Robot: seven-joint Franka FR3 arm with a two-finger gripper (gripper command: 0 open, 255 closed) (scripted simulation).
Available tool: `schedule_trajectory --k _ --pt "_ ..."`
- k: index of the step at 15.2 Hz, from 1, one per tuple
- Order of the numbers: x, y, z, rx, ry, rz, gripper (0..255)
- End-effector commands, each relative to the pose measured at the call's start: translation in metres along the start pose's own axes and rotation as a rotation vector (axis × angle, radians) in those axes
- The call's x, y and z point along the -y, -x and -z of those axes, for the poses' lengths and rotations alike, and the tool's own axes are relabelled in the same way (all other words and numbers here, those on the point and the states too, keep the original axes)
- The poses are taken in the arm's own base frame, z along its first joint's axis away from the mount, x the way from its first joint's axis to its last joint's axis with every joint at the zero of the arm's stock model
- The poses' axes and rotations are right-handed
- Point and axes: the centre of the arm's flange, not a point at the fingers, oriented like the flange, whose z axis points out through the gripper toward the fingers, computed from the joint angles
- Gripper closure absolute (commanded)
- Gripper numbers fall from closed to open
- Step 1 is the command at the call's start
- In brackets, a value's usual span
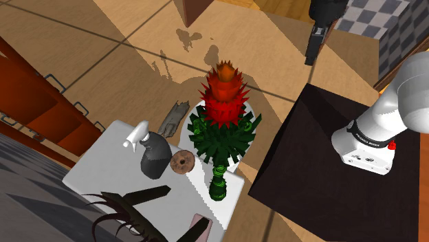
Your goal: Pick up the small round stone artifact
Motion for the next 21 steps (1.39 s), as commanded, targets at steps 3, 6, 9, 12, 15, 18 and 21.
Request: schedule_trajectory --k 3,6,9,12,15,18,21 --pt "0.046 -0.021 -0.012 -0.014 -0.003 0.002 0" --pt "0.079 -0.038 -0.022 -0.025 -0.004 0.004 0" --pt "0.113 -0.055 -0.031 -0.035 -0.006 0.007 0" --pt "0.146 -0.072 -0.040 -0.045 -0.007 0.009 0" --pt "0.180 -0.089 -0.050 -0.055 -0.009 0.011 0" --pt "0.213 -0.106 -0.058 -0.065 -0.010 0.013 0" --pt "0.247 -0.123 -0.067 -0.075 -0.011 0.015 0"
